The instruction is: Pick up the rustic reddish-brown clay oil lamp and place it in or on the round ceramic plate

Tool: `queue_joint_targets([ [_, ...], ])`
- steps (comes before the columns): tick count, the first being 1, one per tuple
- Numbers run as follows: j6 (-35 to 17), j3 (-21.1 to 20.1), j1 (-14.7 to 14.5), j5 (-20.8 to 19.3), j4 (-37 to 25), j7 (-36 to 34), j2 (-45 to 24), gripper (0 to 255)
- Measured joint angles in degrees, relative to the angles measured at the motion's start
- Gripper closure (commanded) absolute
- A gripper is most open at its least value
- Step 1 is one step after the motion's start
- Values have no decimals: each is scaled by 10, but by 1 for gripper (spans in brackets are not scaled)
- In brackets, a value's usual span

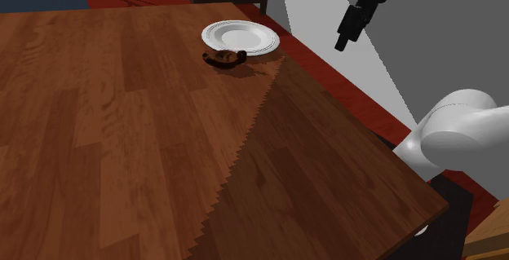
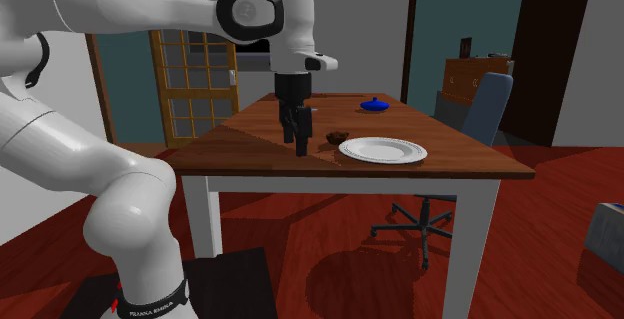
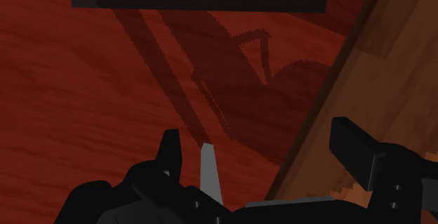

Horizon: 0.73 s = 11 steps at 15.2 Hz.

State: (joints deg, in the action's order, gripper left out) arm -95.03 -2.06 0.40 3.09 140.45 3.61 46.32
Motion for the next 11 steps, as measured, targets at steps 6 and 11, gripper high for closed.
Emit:
queue_joint_targets([
  [6,-25,-43,-13,23,-42,-45,-68,0],
  [11,-52,-93,-24,39,-105,-101,-157,0],
])
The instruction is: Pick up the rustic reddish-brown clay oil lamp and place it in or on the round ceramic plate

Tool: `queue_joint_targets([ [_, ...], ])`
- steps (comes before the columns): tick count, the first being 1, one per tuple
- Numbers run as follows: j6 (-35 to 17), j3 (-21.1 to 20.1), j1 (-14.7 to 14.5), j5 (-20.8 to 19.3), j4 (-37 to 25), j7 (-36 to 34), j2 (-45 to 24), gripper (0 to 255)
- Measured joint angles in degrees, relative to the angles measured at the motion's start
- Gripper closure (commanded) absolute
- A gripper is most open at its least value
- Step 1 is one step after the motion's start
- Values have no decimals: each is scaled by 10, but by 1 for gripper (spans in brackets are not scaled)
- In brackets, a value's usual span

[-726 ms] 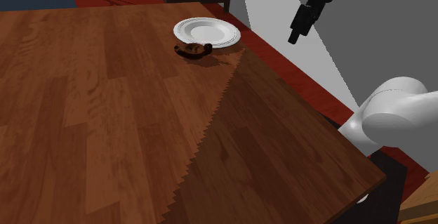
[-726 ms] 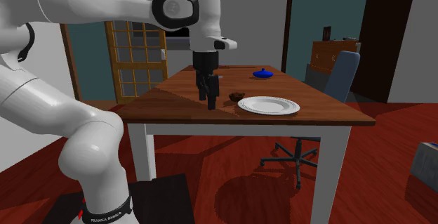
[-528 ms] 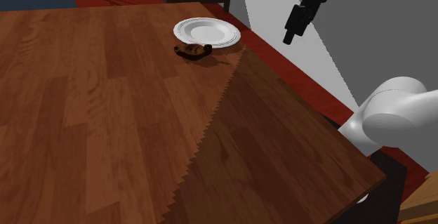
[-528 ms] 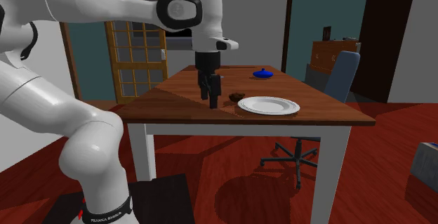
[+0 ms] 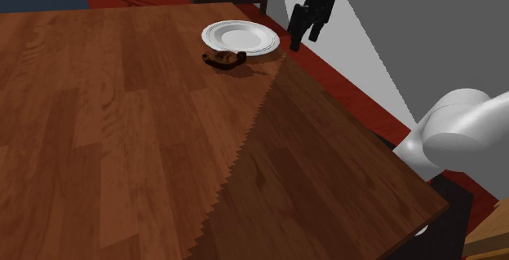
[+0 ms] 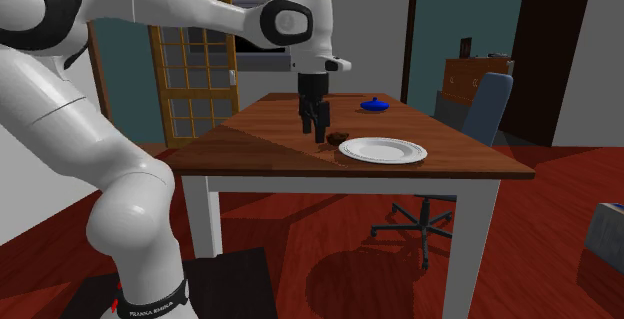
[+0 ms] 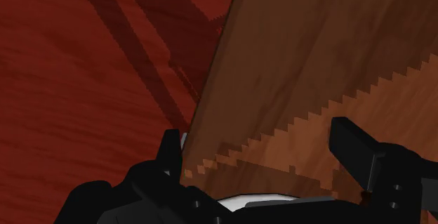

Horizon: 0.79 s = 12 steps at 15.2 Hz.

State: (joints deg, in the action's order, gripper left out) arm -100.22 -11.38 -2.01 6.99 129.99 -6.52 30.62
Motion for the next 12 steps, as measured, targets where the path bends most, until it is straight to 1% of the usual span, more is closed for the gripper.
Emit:
queue_joint_targets([
  [3,-11,-26,-3,0,-45,-32,-56,0],
  [5,-8,-45,-6,-2,-84,-57,-93,0],
  [9,-13,-81,-13,-16,-158,-108,-175,0],
  [10,-7,-89,-14,-24,-189,-122,-201,0],
  [12,-8,-105,-21,-36,-227,-149,-243,0],
])
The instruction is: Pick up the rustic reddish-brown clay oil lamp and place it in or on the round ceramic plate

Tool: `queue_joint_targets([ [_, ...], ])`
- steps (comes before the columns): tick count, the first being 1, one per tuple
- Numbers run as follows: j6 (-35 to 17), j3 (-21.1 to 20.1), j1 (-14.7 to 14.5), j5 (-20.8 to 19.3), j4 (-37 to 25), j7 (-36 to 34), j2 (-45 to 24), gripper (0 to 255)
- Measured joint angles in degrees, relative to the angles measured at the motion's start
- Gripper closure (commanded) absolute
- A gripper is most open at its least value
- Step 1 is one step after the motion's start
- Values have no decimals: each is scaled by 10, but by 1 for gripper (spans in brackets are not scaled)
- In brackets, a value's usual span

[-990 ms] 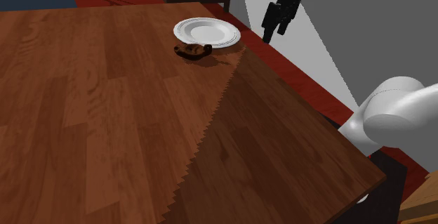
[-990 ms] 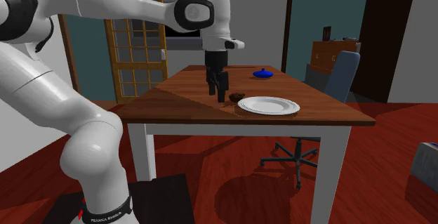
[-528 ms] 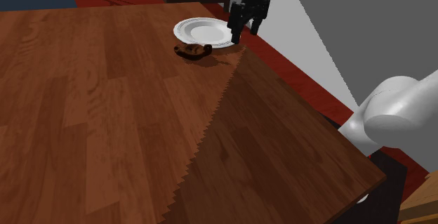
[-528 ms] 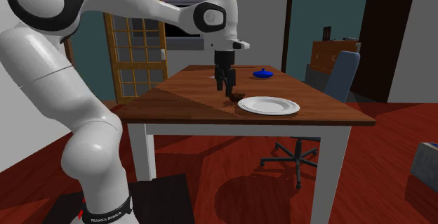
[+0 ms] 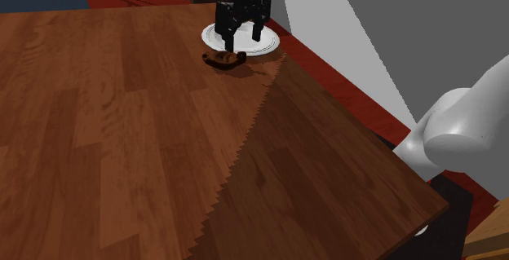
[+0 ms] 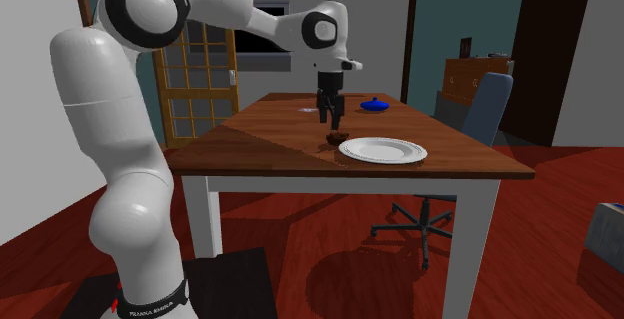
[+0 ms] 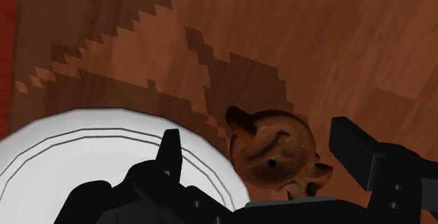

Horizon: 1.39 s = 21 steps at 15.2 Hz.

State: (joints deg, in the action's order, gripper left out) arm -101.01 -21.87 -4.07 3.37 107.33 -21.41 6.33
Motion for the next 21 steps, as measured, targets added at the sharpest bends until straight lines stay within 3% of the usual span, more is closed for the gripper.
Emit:
queue_joint_targets([
  [3,4,-12,-7,-18,-49,-25,-50,0],
  [10,-44,-14,-8,-21,-9,-29,-58,0],
  [16,-50,-15,-9,-22,-5,-29,-60,0],
  [17,-50,-15,-9,-22,-5,-29,-60,255],
  [21,-50,-15,-9,-22,-5,-29,-60,255],
])
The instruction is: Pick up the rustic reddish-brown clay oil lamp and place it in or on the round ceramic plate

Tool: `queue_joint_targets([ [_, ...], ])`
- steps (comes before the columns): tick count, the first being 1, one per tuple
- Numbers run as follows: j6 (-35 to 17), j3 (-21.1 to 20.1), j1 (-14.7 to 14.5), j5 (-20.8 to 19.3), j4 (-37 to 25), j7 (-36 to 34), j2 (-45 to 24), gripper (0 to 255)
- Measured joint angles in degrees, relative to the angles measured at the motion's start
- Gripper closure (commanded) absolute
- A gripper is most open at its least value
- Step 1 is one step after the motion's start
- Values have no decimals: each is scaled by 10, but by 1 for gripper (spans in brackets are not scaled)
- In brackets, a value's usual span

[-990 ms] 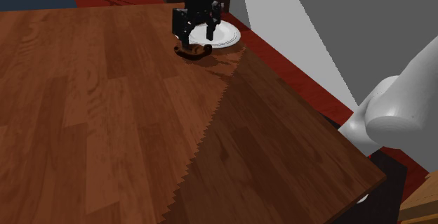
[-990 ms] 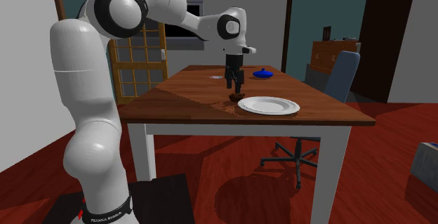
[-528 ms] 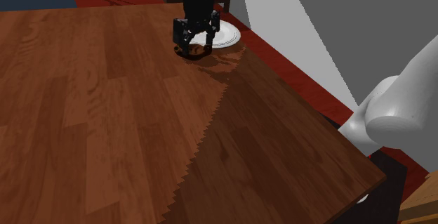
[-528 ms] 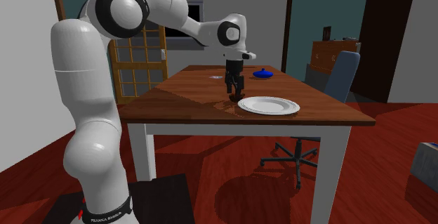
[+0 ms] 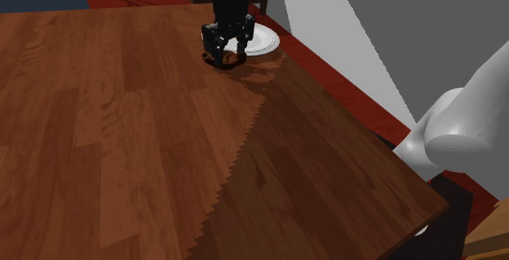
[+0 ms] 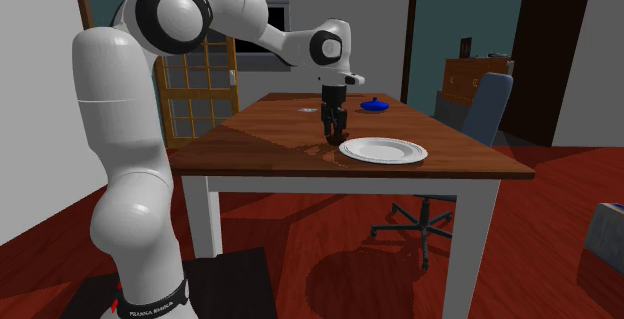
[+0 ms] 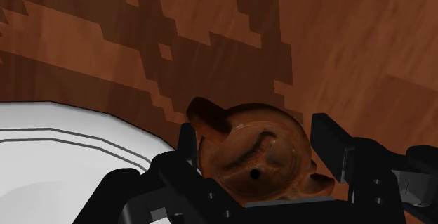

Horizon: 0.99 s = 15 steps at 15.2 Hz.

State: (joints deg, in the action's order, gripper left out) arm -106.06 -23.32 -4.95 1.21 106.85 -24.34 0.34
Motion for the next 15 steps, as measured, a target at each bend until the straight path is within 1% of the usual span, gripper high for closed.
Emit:
queue_joint_targets([
  [7,4,0,0,0,-4,-1,-1,255],
  [15,61,0,0,0,-59,-1,1,255],
])
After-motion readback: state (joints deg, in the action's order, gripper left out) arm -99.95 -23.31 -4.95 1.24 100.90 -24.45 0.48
